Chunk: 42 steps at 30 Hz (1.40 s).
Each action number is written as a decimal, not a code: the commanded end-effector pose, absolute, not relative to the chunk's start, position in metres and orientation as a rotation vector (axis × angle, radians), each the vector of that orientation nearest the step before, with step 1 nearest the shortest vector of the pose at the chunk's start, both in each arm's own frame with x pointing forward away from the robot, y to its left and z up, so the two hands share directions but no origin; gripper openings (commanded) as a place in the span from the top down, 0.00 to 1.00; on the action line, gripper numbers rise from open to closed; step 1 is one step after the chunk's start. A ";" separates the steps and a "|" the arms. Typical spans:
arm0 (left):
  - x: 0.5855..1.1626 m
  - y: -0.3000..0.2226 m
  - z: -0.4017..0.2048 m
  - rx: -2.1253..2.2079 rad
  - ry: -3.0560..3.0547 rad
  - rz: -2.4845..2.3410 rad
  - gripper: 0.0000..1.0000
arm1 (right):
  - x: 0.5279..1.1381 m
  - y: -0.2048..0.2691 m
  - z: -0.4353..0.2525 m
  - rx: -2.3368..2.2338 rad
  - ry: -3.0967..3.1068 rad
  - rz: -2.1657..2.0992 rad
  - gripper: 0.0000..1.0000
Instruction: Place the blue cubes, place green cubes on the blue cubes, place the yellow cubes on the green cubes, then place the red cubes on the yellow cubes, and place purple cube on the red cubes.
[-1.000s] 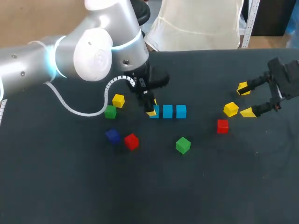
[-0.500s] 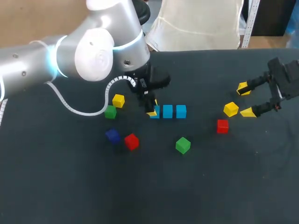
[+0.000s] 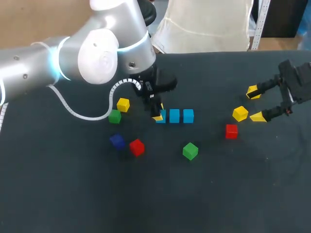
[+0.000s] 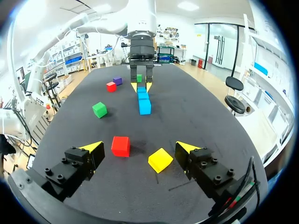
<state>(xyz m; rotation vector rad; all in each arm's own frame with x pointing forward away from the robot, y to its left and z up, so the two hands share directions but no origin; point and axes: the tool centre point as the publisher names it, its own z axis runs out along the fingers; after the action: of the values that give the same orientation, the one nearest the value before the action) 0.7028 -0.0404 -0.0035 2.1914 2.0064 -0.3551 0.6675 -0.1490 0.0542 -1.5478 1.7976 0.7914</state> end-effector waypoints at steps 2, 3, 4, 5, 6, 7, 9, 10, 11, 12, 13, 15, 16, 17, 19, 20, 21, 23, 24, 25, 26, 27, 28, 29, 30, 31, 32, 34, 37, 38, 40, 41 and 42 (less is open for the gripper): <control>0.704 -0.040 -0.004 2.198 2.001 -0.356 0.72 | 0.668 -0.149 0.054 -1.548 1.795 0.794 0.00; 0.704 -0.040 -0.004 2.200 1.999 -0.357 0.64 | 0.668 -0.149 0.054 -1.548 1.795 0.794 0.00; 0.704 -0.040 -0.004 2.199 1.999 -0.358 0.57 | 0.668 -0.149 0.054 -1.548 1.795 0.794 0.00; 0.704 -0.040 -0.004 2.200 1.999 -0.358 0.51 | 0.668 -0.149 0.054 -1.548 1.795 0.794 0.00; 0.704 -0.040 -0.004 2.199 1.999 -0.360 0.47 | 0.668 -0.149 0.054 -1.548 1.795 0.794 0.00; 0.704 -0.040 -0.004 2.199 2.000 -0.361 0.41 | 0.668 -0.149 0.054 -1.548 1.795 0.794 0.00; 0.704 -0.040 -0.004 2.197 2.001 -0.363 0.27 | 0.668 -0.149 0.054 -1.548 1.795 0.794 0.00; 0.704 -0.040 -0.004 2.197 2.002 -0.364 0.23 | 0.668 -0.149 0.054 -1.548 1.795 0.794 0.00; 0.704 -0.040 -0.004 2.196 2.001 -0.366 0.18 | 0.668 -0.149 0.054 -1.548 1.795 0.794 0.00; 0.704 -0.040 -0.004 2.196 2.000 -0.367 0.11 | 0.668 -0.149 0.054 -1.548 1.795 0.794 0.00; 0.703 -0.040 -0.004 2.195 2.000 -0.367 0.04 | 0.668 -0.149 0.054 -1.548 1.795 0.794 0.00; 0.703 -0.039 -0.004 2.192 1.998 -0.372 0.00 | 0.668 -0.149 0.054 -1.548 1.795 0.794 0.00; 0.702 -0.038 -0.003 2.193 1.996 -0.372 0.00 | 0.668 -0.149 0.054 -1.548 1.795 0.794 0.00; 0.702 -0.038 -0.002 2.192 1.991 -0.377 0.00 | 0.668 -0.149 0.054 -1.548 1.795 0.794 0.00; 0.700 -0.036 0.003 2.197 1.977 -0.374 0.00 | 0.668 -0.149 0.054 -1.548 1.795 0.794 0.00; 0.699 -0.035 0.006 2.203 1.966 -0.375 0.00 | 0.668 -0.149 0.054 -1.548 1.795 0.794 0.00; 0.698 -0.034 0.009 2.213 1.952 -0.369 0.00 | 0.668 -0.149 0.054 -1.548 1.795 0.794 0.00; 0.696 -0.031 0.017 2.234 1.924 -0.370 0.00 | 0.668 -0.149 0.054 -1.548 1.795 0.794 0.00; 0.695 -0.029 0.021 2.239 1.916 -0.353 0.00 | 0.668 -0.149 0.054 -1.548 1.795 0.794 0.00; 0.694 -0.026 0.026 2.248 1.892 -0.339 0.00 | 0.668 -0.149 0.054 -1.548 1.795 0.794 0.00; 0.693 -0.024 0.030 2.262 1.888 -0.331 0.00 | 0.668 -0.149 0.054 -1.548 1.795 0.794 0.00; 0.693 -0.022 0.034 2.266 1.872 -0.313 0.00 | 0.668 -0.149 0.054 -1.548 1.795 0.794 0.00; 0.693 -0.019 0.038 2.287 1.859 -0.302 0.00 | 0.668 -0.149 0.054 -1.548 1.795 0.794 0.00; 0.693 -0.017 0.041 2.307 1.854 -0.301 0.00 | 0.668 -0.149 0.054 -1.548 1.795 0.794 0.00; 0.693 -0.014 0.044 2.311 1.839 -0.290 0.00 | 0.668 -0.149 0.054 -1.548 1.795 0.794 0.00; 0.693 -0.012 0.047 2.324 1.828 -0.282 0.00 | 0.668 -0.149 0.054 -1.548 1.795 0.794 0.00; 0.693 -0.011 0.050 2.358 1.809 -0.281 0.00 | 0.668 -0.149 0.054 -1.548 1.795 0.794 0.00; 0.693 -0.007 0.052 2.423 1.752 -0.289 0.00 | 0.668 -0.149 0.054 -1.548 1.795 0.794 0.00; 0.692 -0.001 0.049 2.465 1.686 -0.326 0.00 | 0.668 -0.149 0.054 -1.548 1.795 0.794 0.00; 0.691 0.000 0.048 2.484 1.652 -0.338 0.00 | 0.668 -0.149 0.054 -1.548 1.795 0.794 0.00; 0.687 0.006 0.044 2.485 1.613 -0.337 0.00 | 0.668 -0.149 0.054 -1.548 1.795 0.794 0.00; 0.686 0.009 0.041 2.489 1.572 -0.356 0.00 | 0.668 -0.149 0.054 -1.548 1.795 0.794 0.00; 0.684 0.012 0.039 2.501 1.581 -0.344 0.00 | 0.668 -0.149 0.054 -1.548 1.795 0.794 0.00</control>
<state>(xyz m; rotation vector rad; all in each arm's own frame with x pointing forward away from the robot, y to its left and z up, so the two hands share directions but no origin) 0.6867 0.0015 0.0457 2.5093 1.6011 -0.3340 0.6675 -0.1490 0.0542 -1.5479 1.7976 0.7915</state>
